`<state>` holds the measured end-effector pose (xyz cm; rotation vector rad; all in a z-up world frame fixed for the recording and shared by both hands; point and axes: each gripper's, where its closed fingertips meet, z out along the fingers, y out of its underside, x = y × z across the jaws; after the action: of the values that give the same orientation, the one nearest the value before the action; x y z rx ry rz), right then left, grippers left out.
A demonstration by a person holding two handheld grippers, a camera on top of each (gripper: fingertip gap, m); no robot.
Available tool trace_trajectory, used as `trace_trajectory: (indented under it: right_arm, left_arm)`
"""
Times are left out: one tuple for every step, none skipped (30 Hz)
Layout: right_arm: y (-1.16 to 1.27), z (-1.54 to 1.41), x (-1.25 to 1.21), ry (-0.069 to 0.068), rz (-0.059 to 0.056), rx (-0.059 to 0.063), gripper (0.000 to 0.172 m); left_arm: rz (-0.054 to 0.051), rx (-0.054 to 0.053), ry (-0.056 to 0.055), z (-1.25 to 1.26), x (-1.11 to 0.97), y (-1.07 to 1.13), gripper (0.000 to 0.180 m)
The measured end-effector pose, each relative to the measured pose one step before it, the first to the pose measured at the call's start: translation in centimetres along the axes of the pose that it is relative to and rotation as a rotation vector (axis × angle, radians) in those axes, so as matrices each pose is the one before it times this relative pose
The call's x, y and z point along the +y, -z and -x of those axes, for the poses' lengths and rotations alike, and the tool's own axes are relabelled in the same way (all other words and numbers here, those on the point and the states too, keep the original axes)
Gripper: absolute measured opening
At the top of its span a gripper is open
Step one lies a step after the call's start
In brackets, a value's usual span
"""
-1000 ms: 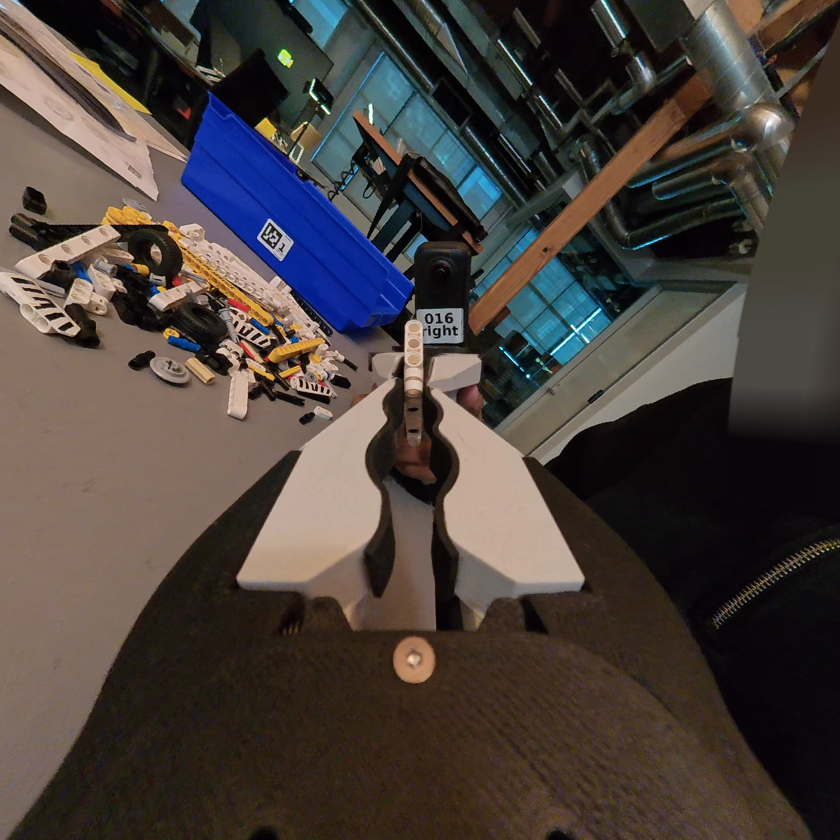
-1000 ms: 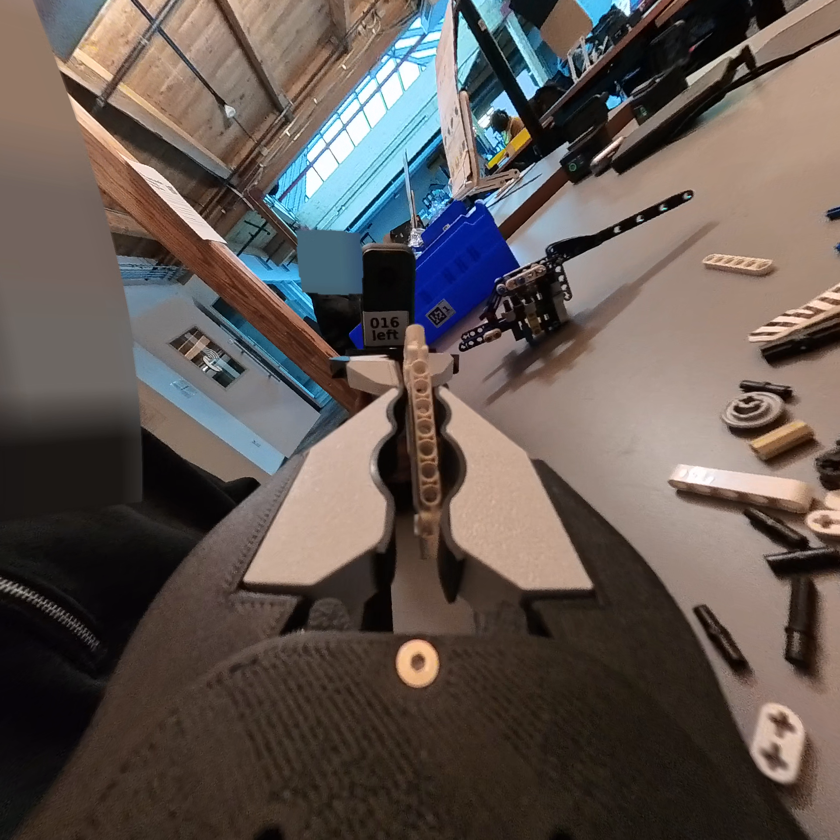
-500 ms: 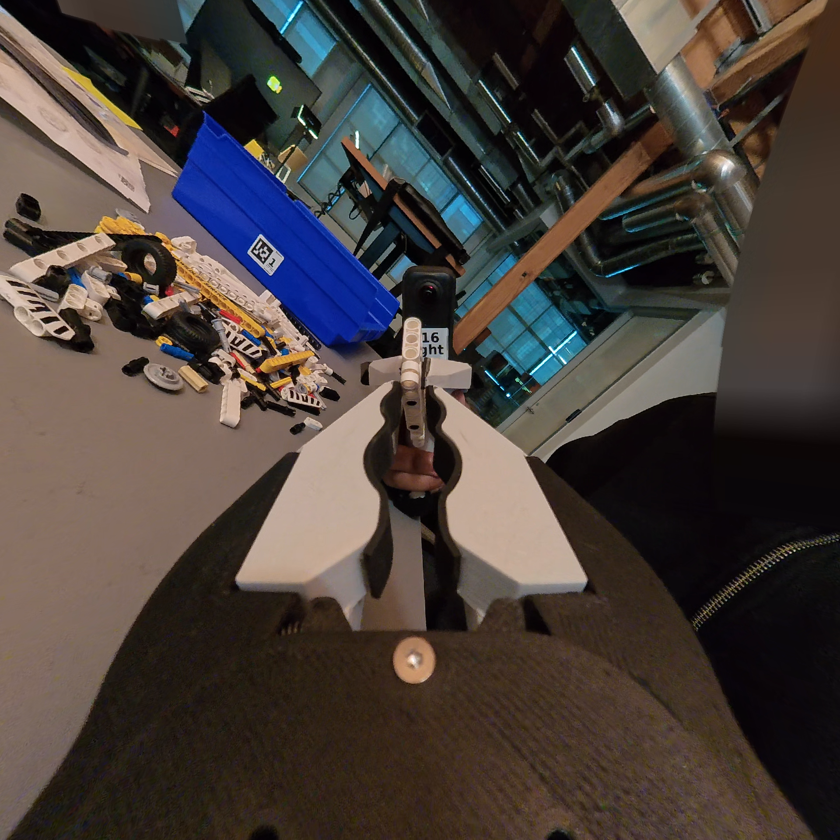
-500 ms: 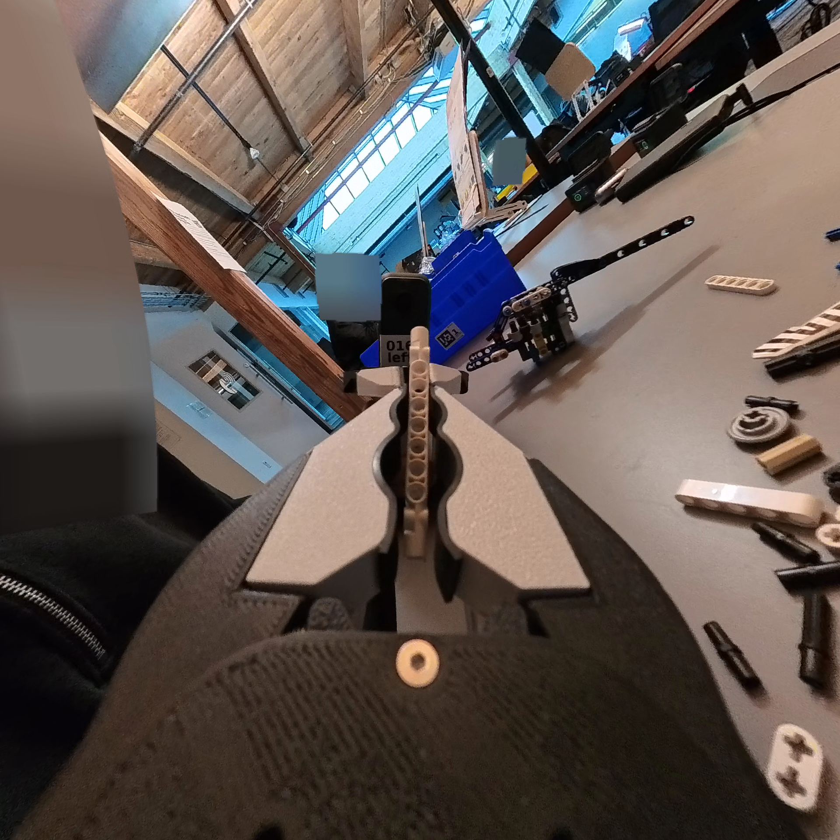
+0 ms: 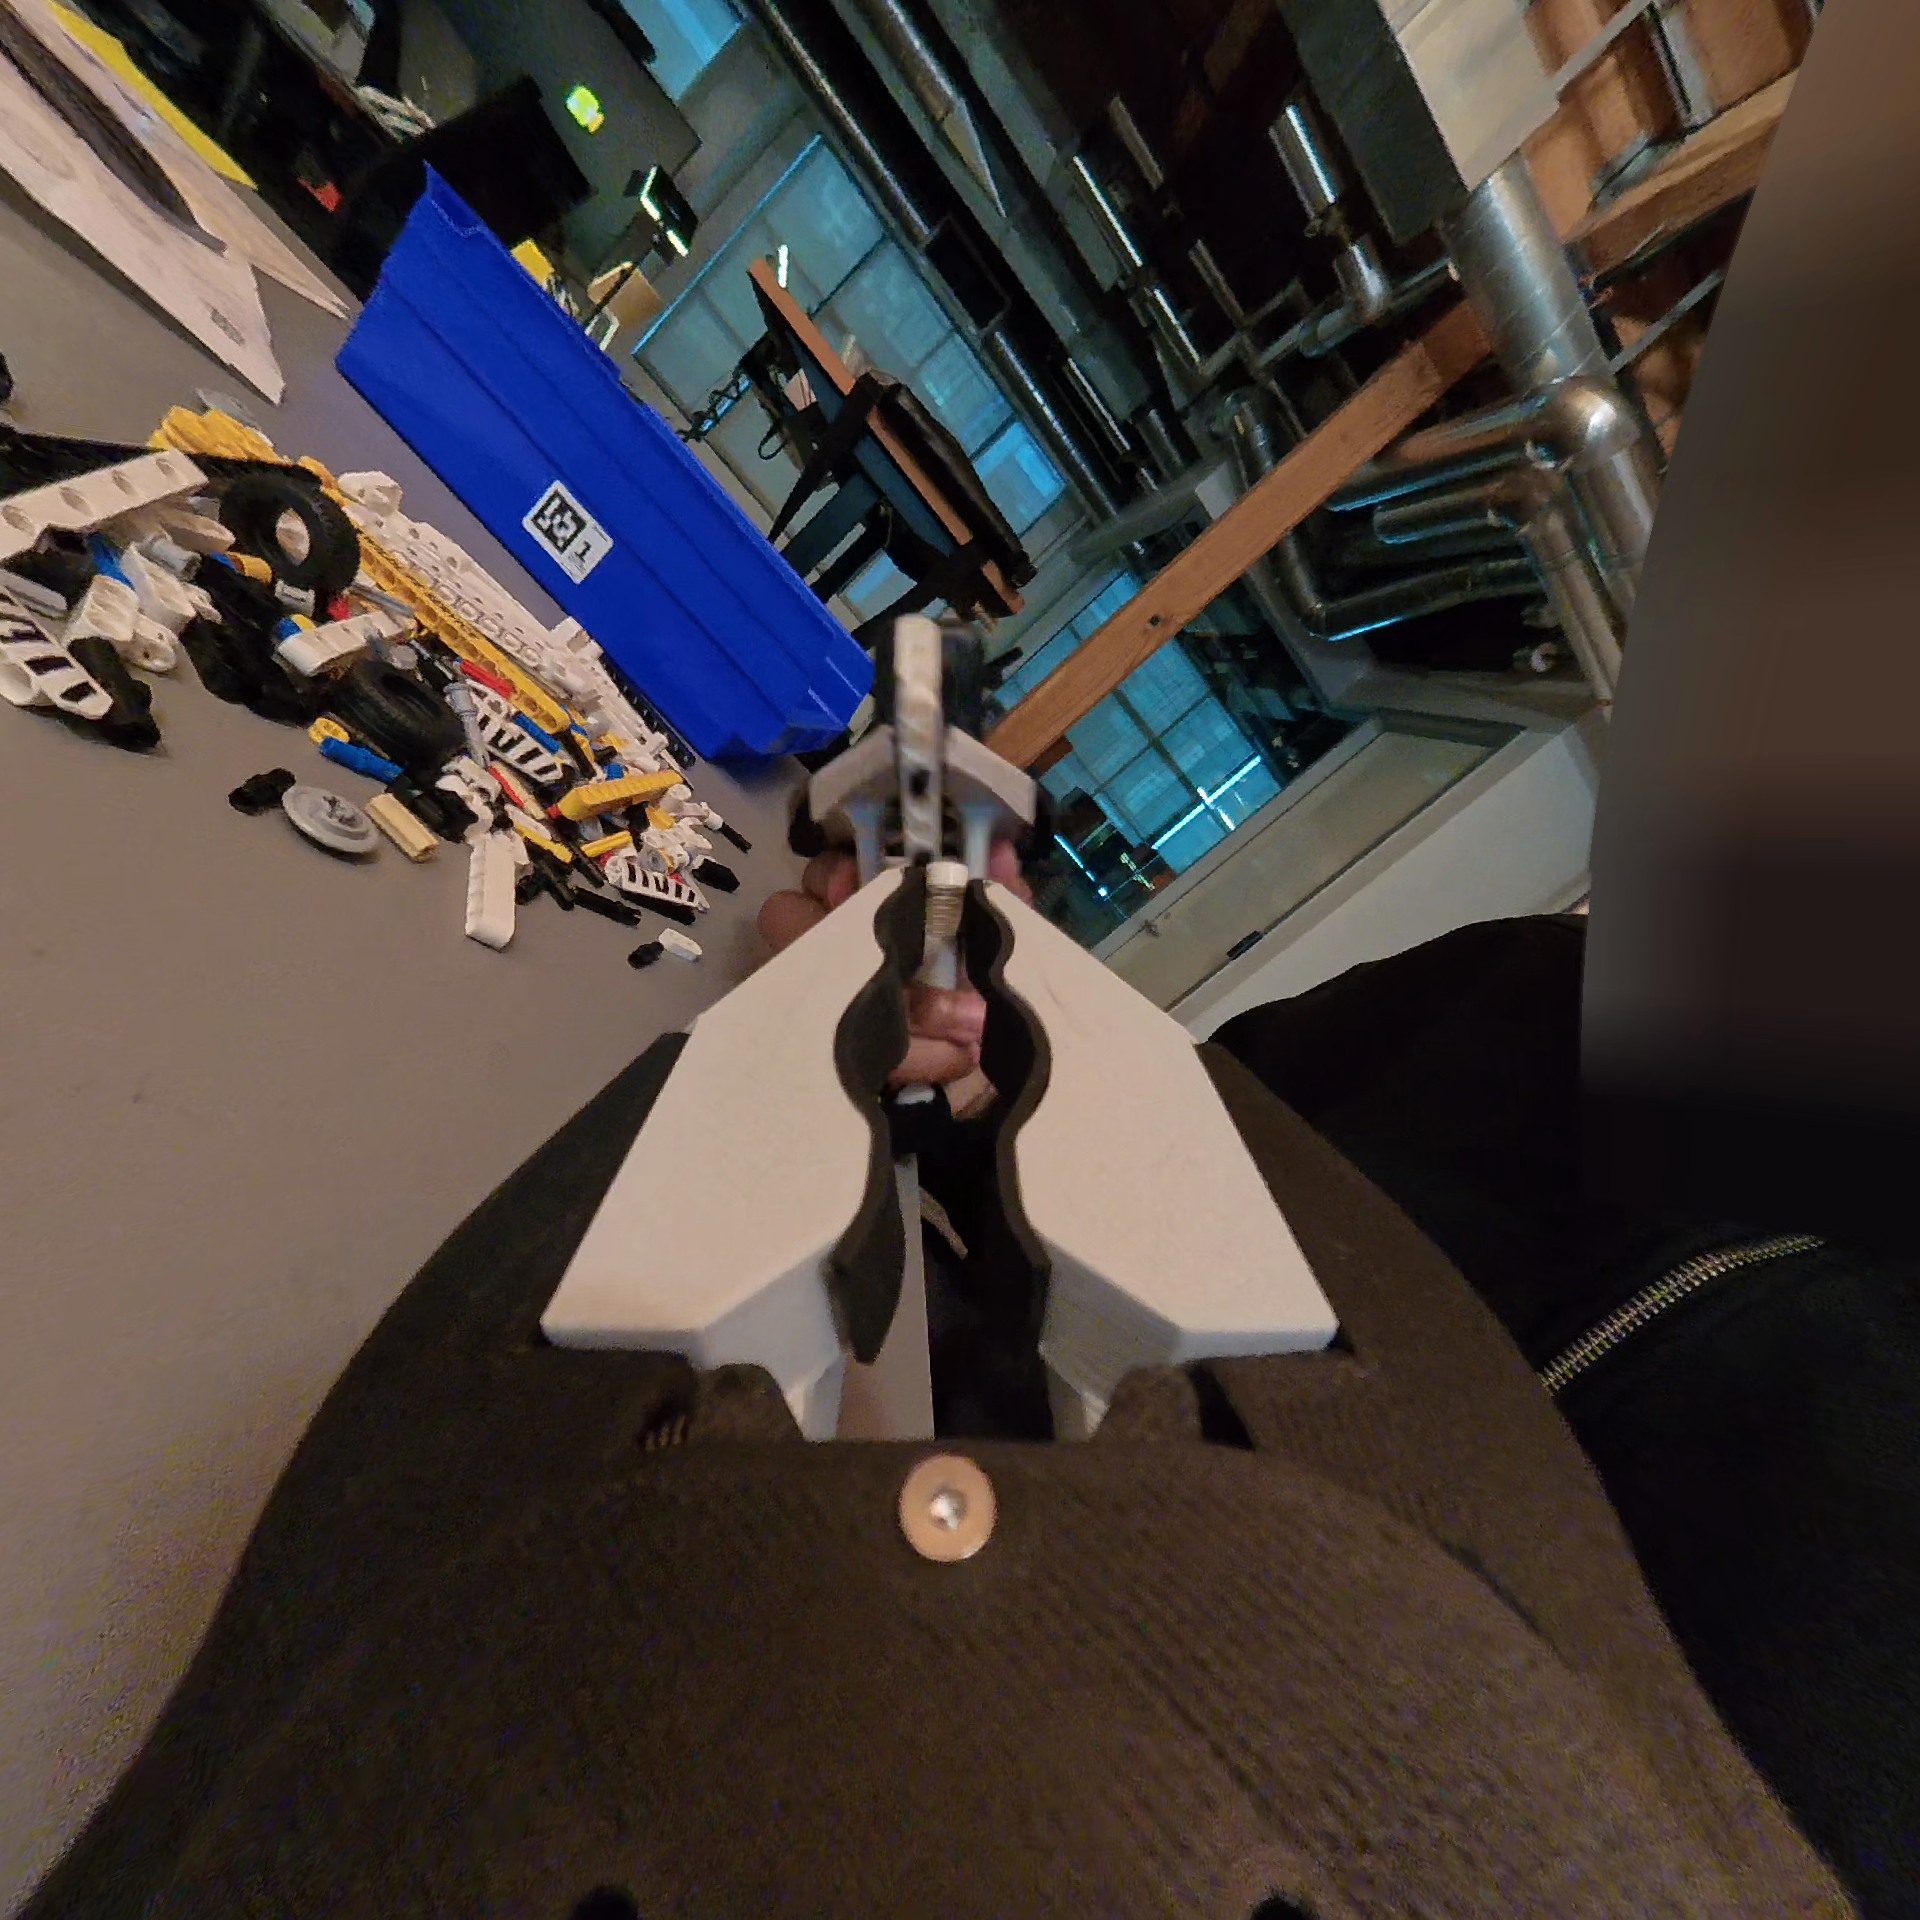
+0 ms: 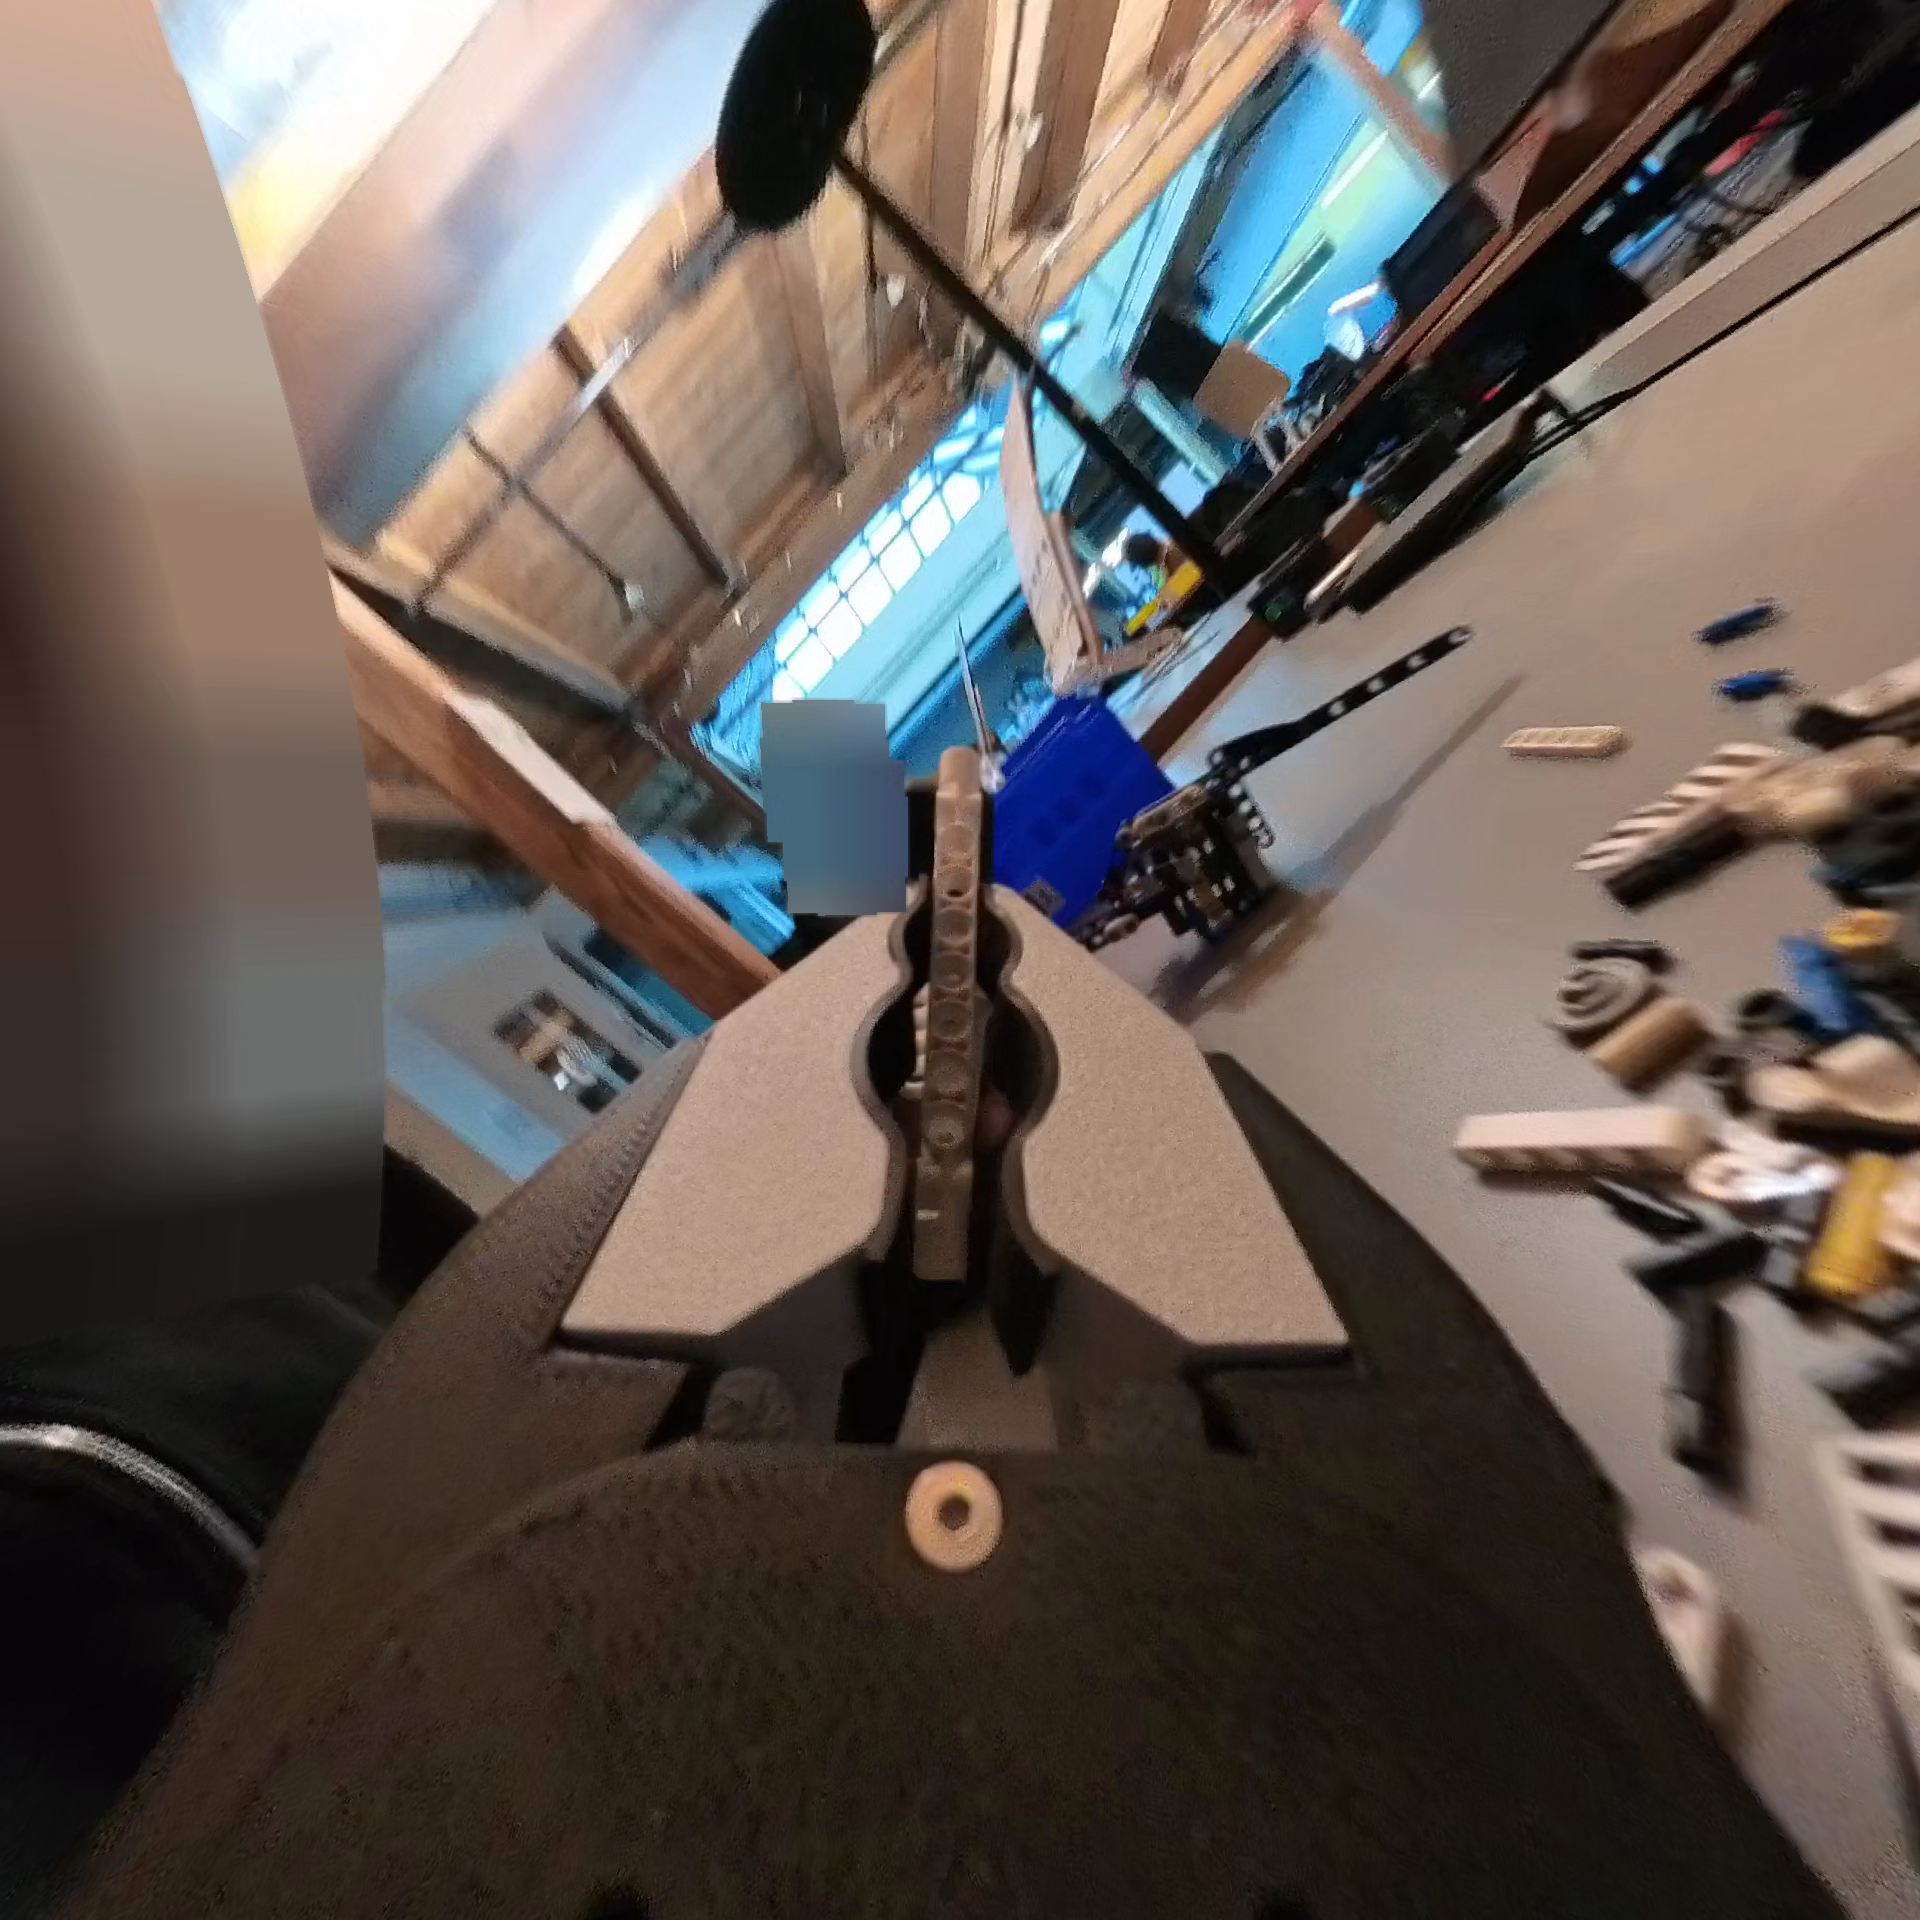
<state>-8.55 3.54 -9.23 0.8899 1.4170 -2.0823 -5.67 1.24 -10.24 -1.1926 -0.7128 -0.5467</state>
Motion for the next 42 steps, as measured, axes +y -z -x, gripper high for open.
trace_trajectory:
  right_arm:
    - [0.628, -0.423, -0.764, -0.0262, -0.0235, 0.0021, 0.004]
    - [0.339, -0.179, -0.298, 0.0097, 0.0043, 0.0066, 0.004]
    - [0.142, -0.108, -0.134, 0.0320, 0.0009, 0.0185, 0.004]
    - [0.001, 0.043, 0.033, 0.0259, 0.0010, 0.0097, 0.004]
    - [-0.071, 0.062, 0.134, 0.0099, 0.0066, 0.0024, 0.004]
    - [-0.006, -0.040, 0.011, 0.0020, -0.0004, 0.0039, 0.004]
    - [0.024, -0.030, -0.057, -0.0030, -0.0032, 0.0000, 0.004]
    - [0.032, 0.009, -0.018, -0.0048, -0.0012, -0.0034, 0.004]
    - [0.030, -0.002, -0.047, -0.0007, -0.0030, -0.0007, 0.004]
    - [0.004, 0.018, 0.009, 0.0034, -0.0008, 0.0005, 0.004]
    - [-0.025, 0.000, 0.033, 0.0038, 0.0018, 0.0027, 0.004]
    - [-0.016, 0.001, 0.030, 0.0038, 0.0009, 0.0026, 0.004]
    - [0.006, 0.022, -0.017, 0.0036, -0.0009, 0.0006, 0.004]
    - [0.019, 0.027, -0.032, 0.0018, -0.0023, 0.0001, 0.004]
    - [0.040, 0.008, -0.075, 0.0000, -0.0044, 0.0002, 0.004]
    - [0.039, 0.020, -0.074, -0.0014, -0.0043, -0.0019, 0.004]
    - [0.043, 0.031, -0.065, -0.0025, -0.0037, -0.0032, 0.004]
    - [0.049, 0.025, -0.074, -0.0024, -0.0045, -0.0033, 0.004]
    - [0.073, 0.049, -0.097, 0.0002, -0.0057, -0.0029, 0.004]
    - [0.090, 0.024, -0.116, 0.0053, -0.0049, 0.0019, 0.004]
    - [0.125, -0.029, -0.147, 0.0115, -0.0048, 0.0074, 0.004]
    - [0.164, -0.022, -0.226, 0.0180, -0.0054, 0.0104, 0.004]
    - [0.210, -0.016, -0.318, 0.0245, -0.0077, 0.0126, 0.004]
    - [0.262, -0.031, -0.428, 0.0304, -0.0114, 0.0152, 0.004]
    - [0.314, -0.090, -0.495, 0.0356, -0.0146, 0.0186, 0.004]
    - [0.336, -0.186, -0.484, 0.0390, -0.0131, 0.0225, 0.004]
    - [0.341, -0.286, -0.429, 0.0382, -0.0113, 0.0267, 0.004]
    - [0.302, -0.362, -0.333, 0.0296, -0.0070, 0.0264, 0.004]
    - [0.219, -0.381, -0.161, 0.0148, 0.0003, 0.0211, 0.004]
    - [0.148, -0.427, -0.019, -0.0022, 0.0055, 0.0197, 0.004]
    - [0.093, -0.589, 0.031, -0.0161, 0.0043, 0.0274, 0.005]
    - [0.080, -0.553, -0.001, -0.0248, -0.0024, 0.0240, 0.004]
    - [0.062, -0.338, -0.017, -0.0316, -0.0052, 0.0085, 0.004]
    - [0.046, -0.179, -0.012, -0.0344, -0.0039, -0.0017, 0.004]
    - [0.019, -0.136, 0.006, -0.0303, -0.0020, -0.0039, 0.004]
    - [0.030, -0.051, 0.015, -0.0227, -0.0007, -0.0064, 0.004]
    - [0.026, 0.021, 0.037, -0.0168, 0.0010, -0.0084, 0.004]
    - [0.022, 0.025, 0.060, -0.0129, 0.0026, -0.0066, 0.004]
    - [0.002, 0.056, 0.080, -0.0089, 0.0021, -0.0073, 0.003]
    - [-0.014, 0.158, 0.090, -0.0078, 0.0016, -0.0123, 0.003]
    - [-0.053, 0.183, 0.157, -0.0108, 0.0046, -0.0141, 0.003]
    - [-0.115, 0.166, 0.249, -0.0127, 0.0093, -0.0143, 0.004]
  left_arm:
    - [-0.0144, 0.0010, -0.0093, -0.118, -0.184, 0.217, 0.004]
    - [-0.0140, 0.0060, 0.0014, -0.100, -0.206, 0.194, 0.005]
    - [-0.0039, 0.0095, 0.0065, -0.073, -0.059, 0.037, 0.004]
    - [0.0144, 0.0001, 0.0017, 0.031, 0.191, -0.142, 0.005]
    - [0.0206, -0.0076, -0.0098, 0.069, 0.314, -0.245, 0.004]
    - [0.0191, -0.0152, -0.0148, 0.116, 0.318, -0.235, 0.005]
    - [0.0124, -0.0190, -0.0142, 0.160, 0.223, -0.154, 0.004]
    - [0.0065, -0.0154, -0.0102, 0.143, 0.132, -0.103, 0.004]
    - [0.0014, -0.0145, -0.0059, 0.170, 0.040, -0.063, 0.004]
    - [-0.0020, -0.0148, -0.0020, 0.205, -0.009, -0.027, 0.004]
    - [0.0009, -0.0083, -0.0006, 0.111, 0.031, -0.039, 0.004]
    - [0.0019, -0.0067, -0.0016, 0.086, 0.025, -0.037, 0.004]
    - [-0.0016, -0.0141, -0.0027, 0.179, -0.008, -0.034, 0.004]
    - [-0.0013, -0.0152, -0.0040, 0.174, -0.018, -0.032, 0.004]
    - [0.0021, -0.0095, -0.0023, 0.099, 0.030, -0.041, 0.004]
    - [0.0025, -0.0060, 0.0000, 0.084, 0.029, -0.046, 0.004]
    - [-0.0005, -0.0046, -0.0007, 0.066, -0.016, -0.026, 0.004]
    - [-0.0020, -0.0035, -0.0017, 0.041, -0.037, -0.003, 0.004]
    - [-0.0013, -0.0036, -0.0009, 0.035, -0.025, -0.007, 0.004]
    - [0.0012, -0.0041, -0.0007, 0.050, 0.003, -0.025, 0.004]
    - [0.0018, -0.0079, -0.0021, 0.101, 0.001, -0.062, 0.004]
    - [0.0034, -0.0112, -0.0040, 0.152, -0.009, -0.099, 0.004]
    - [0.0049, -0.0115, -0.0078, 0.132, -0.003, -0.176, 0.004]
    - [0.0062, -0.0121, -0.0113, 0.136, -0.011, -0.271, 0.004]
    - [0.0132, -0.0199, -0.0100, 0.240, 0.039, -0.375, 0.004]
    - [0.0222, -0.0286, -0.0093, 0.358, 0.065, -0.482, 0.005]
    - [0.0286, -0.0301, -0.0151, 0.319, 0.058, -0.576, 0.005]
    - [0.0361, -0.0357, -0.0175, 0.391, 0.056, -0.639, 0.005]
    - [0.0380, -0.0415, -0.0171, 0.504, 0.007, -0.673, 0.005]
    - [0.0281, -0.0368, -0.0197, 0.470, -0.192, -0.674, 0.005]
    - [0.0115, -0.0333, -0.0195, 0.517, -0.403, -0.647, 0.005]
    - [0.0018, -0.0259, -0.0110, 0.533, -0.508, -0.655, 0.005]
    - [-0.0023, -0.0121, -0.0004, 0.473, -0.505, -0.651, 0.006]
    - [-0.0064, -0.0019, 0.0100, 0.385, -0.505, -0.607, 0.011]
    - [-0.0079, -0.0030, 0.0178, 0.420, -0.444, -0.513, 0.021]
    - [-0.0040, -0.0126, 0.0270, 0.479, -0.319, -0.360, 0.025]
    - [-0.0097, 0.0013, 0.0179, 0.114, -0.271, -0.189, 0.029]
    - [-0.0243, 0.0201, 0.0038, -0.338, -0.323, 0.012, 0.030]
    - [-0.0299, 0.0234, -0.0017, -0.491, -0.317, 0.134, 0.032]
    - [-0.0218, 0.0349, -0.0028, -0.688, -0.155, 0.138, 0.035]
    - [-0.0093, 0.0571, -0.0007, -0.988, 0.037, 0.101, 0.036]
    - [-0.0045, 0.0719, 0.0063, -1.160, 0.117, 0.056, 0.036]
